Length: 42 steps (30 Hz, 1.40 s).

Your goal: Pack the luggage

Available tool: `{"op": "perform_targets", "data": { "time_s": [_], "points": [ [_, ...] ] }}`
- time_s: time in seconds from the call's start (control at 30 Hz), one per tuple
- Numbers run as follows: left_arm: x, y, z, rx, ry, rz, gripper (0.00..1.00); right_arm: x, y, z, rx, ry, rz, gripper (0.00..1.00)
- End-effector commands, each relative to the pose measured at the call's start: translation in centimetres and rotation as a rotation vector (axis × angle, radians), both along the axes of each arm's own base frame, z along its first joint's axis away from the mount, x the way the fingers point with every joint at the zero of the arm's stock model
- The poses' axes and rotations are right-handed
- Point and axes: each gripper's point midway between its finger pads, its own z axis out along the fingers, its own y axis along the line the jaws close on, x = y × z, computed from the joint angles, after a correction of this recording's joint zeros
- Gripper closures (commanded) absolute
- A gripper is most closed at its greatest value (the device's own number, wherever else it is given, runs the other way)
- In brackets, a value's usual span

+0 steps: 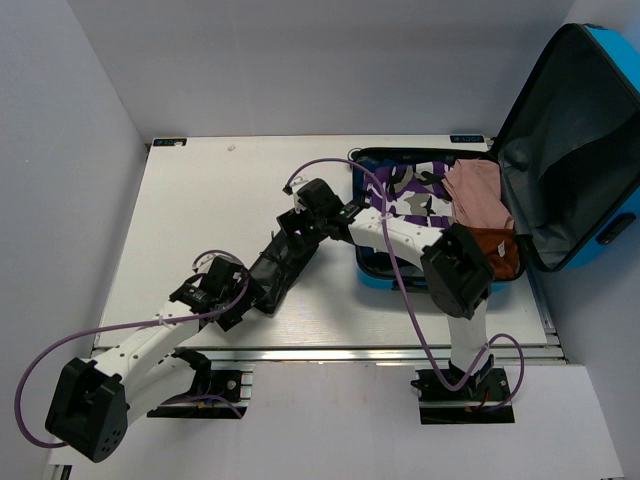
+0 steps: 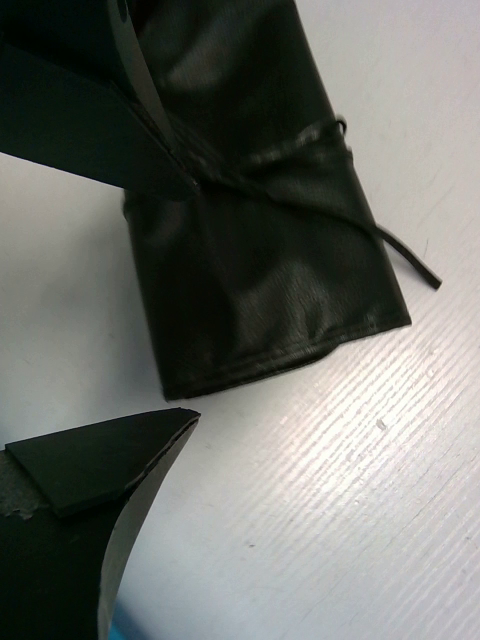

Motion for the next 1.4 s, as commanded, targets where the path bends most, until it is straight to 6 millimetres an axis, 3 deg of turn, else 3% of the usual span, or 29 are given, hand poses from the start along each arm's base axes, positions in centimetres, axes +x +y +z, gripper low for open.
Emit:
{"op": "perform_targets", "data": {
  "time_s": [0.0, 0.03, 0.07, 0.17, 0.33, 0.47, 0.57, 0.6, 0.7, 0.73, 0.8, 0.83, 0.93, 0.97, 1.03, 1.07, 1.1, 1.13, 1.17, 1.2, 1.23, 1.3, 1.33, 1.37],
  "points": [
    [3.2, -1.6, 2.2, -0.077, -0.121, 0.022, 0.02, 1.4, 1.4, -0.5, 0.030, -0.001, 0.150, 0.11],
    [3.4, -1.4, 2.2, -0.060, -0.126, 0.032, 0.02, 1.7, 1.9, -0.2, 0.045, 0.005, 0.173, 0.11],
    [3.9, -1.1, 2.4, -0.054, -0.136, 0.049, 0.02, 1.8, 2.2, -1.4, 0.034, 0.023, 0.188, 0.11],
    [4.3, -0.4, 2.2, -0.030, -0.140, 0.075, 0.02, 2.9, 3.0, -2.5, 0.028, 0.022, 0.200, 0.11],
    [4.1, 0.4, 0.6, -0.027, -0.111, 0.117, 0.02, 3.8, 4.0, -3.8, 0.065, 0.064, 0.195, 0.11],
    [4.1, 0.9, -0.2, -0.025, -0.095, 0.140, 0.11, 3.5, 3.9, -5.1, 0.073, 0.110, 0.195, 0.12],
    [4.3, 1.3, -0.6, -0.028, -0.095, 0.156, 0.24, 2.6, 3.7, -5.6, 0.093, 0.148, 0.203, 0.21],
    [4.2, 1.3, -0.9, -0.022, -0.087, 0.153, 0.34, 2.2, 3.4, -5.9, 0.094, 0.163, 0.204, 0.27],
    [4.3, 1.1, -1.4, -0.015, -0.072, 0.129, 0.53, 1.6, 3.6, -5.8, 0.115, 0.180, 0.212, 0.50],
    [4.7, 0.7, -0.9, -0.023, -0.082, 0.114, 0.68, 1.4, 3.6, -5.1, 0.125, 0.177, 0.220, 0.64],
    [5.3, 0.5, -0.3, -0.014, -0.104, 0.084, 0.84, 1.1, 3.6, -4.0, 0.135, 0.163, 0.237, 0.75],
    [6.2, 0.3, 0.8, -0.016, -0.132, 0.075, 0.99, 1.0, 3.5, -3.7, 0.133, 0.154, 0.237, 0.86],
    [7.7, -0.4, 3.6, 0.001, -0.217, 0.000, 1.00, 1.0, 3.1, 0.6, 0.171, 0.087, 0.234, 1.00],
    [8.9, -0.8, 5.9, 0.010, -0.287, -0.049, 1.00, 1.2, 2.7, 1.5, 0.177, 0.070, 0.220, 1.00],
    [9.7, -2.3, 8.6, -0.020, -0.367, -0.134, 1.00, 1.3, 2.5, 3.5, 0.188, 0.027, 0.204, 1.00],
    [10.5, -3.2, 11.4, -0.040, -0.451, -0.196, 1.00, 1.2, 1.8, 5.6, 0.204, -0.004, 0.187, 1.00],
    [10.8, -3.7, 12.8, -0.050, -0.488, -0.227, 1.00, 1.4, 1.3, 6.7, 0.204, -0.034, 0.151, 1.00],
    [11.1, -4.1, 14.1, -0.061, -0.520, -0.247, 1.00, 1.4, 0.6, 9.4, 0.237, -0.077, 0.122, 1.00],
    [11.3, -5.6, 16.7, -0.101, -0.586, -0.323, 1.00, 1.4, -0.4, 9.5, 0.229, -0.085, 0.087, 1.00],
    [11.5, -6.1, 17.7, -0.116, -0.610, -0.349, 1.00, 1.9, -1.5, 10.3, 0.215, -0.123, 0.037, 1.00],
    [11.6, -6.9, 18.7, -0.127, -0.640, -0.384, 1.00, 2.1, -2.9, 12.4, 0.235, -0.166, 0.003, 1.00],
    [12.0, -8.9, 20.4, -0.176, -0.665, -0.454, 1.00, 2.6, -5.6, 12.4, 0.201, -0.187, -0.093, 1.00],
    [12.2, -9.8, 21.1, -0.191, -0.685, -0.478, 1.00, 2.8, -7.3, 13.8, 0.220, -0.207, -0.143, 1.00],
    [12.5, -10.5, 21.6, -0.195, -0.696, -0.500, 1.00, 3.3, -9.0, 13.9, 0.211, -0.218, -0.198, 1.00]
  ]
}}
